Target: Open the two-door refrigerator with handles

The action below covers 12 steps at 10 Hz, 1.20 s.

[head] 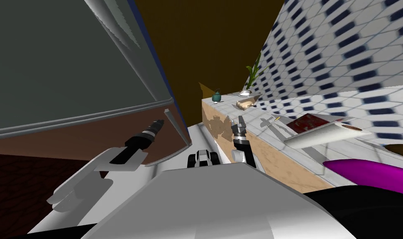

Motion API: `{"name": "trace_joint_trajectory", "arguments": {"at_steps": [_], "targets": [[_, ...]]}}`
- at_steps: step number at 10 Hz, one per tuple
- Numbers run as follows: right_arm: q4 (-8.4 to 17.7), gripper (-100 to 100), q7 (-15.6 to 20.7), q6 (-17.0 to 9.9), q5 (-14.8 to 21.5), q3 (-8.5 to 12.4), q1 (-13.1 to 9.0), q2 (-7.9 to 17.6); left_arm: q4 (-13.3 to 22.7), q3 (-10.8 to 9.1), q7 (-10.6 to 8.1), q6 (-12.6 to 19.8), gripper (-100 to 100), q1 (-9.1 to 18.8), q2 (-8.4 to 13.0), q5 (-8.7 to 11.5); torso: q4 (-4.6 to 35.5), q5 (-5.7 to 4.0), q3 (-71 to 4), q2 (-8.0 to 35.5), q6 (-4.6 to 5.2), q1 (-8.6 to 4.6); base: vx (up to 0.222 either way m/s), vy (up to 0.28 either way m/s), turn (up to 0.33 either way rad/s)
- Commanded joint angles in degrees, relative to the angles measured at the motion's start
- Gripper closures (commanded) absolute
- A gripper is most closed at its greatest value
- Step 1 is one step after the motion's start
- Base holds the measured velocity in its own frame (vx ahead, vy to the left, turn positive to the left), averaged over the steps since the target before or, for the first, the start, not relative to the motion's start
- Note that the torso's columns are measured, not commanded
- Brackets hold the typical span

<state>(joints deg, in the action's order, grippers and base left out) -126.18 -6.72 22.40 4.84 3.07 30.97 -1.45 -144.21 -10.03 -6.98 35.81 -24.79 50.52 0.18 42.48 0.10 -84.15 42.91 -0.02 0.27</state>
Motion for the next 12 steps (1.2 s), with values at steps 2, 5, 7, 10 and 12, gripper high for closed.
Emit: {"name": "trace_joint_trajectory", "arguments": {"at_steps": [2,5,7,10,12], "targets": [[0.00,0,0.00,0.00,0.00,0.00,-0.01,0.00,-1.98,2.59,-0.15,-2.40,100,0.07,2.35,0.96,-0.12,-0.12,-0.25,-0.37,0.01,-0.35,-0.408,0.154,-0.091],[0.00,0,0.00,0.00,0.00,0.00,0.01,0.00,-3.76,4.38,-0.32,-4.65,100,-0.41,4.31,1.84,-0.27,-0.11,-0.56,-0.84,0.02,-0.33,-0.350,0.148,-0.092],[0.00,0,0.00,0.00,0.00,0.00,0.01,0.00,-3.87,4.40,-0.40,-5.02,100,-0.50,4.69,2.10,-0.24,-0.10,-0.51,-0.78,0.03,-0.24,-0.221,0.110,-0.052],[-0.01,0,0.00,0.01,0.00,-0.01,0.07,-0.02,0.62,3.71,-0.37,-4.86,-100,0.60,4.19,2.16,-0.39,-0.20,-0.81,-1.23,0.04,-0.56,0.048,-0.037,-0.005],[-0.01,0,0.00,0.01,0.00,-0.01,0.08,-0.02,2.49,2.84,-0.33,-4.49,-100,1.70,3.70,2.16,-0.26,-0.13,-0.53,-0.81,0.03,-0.35,0.159,-0.080,-0.008]]}}
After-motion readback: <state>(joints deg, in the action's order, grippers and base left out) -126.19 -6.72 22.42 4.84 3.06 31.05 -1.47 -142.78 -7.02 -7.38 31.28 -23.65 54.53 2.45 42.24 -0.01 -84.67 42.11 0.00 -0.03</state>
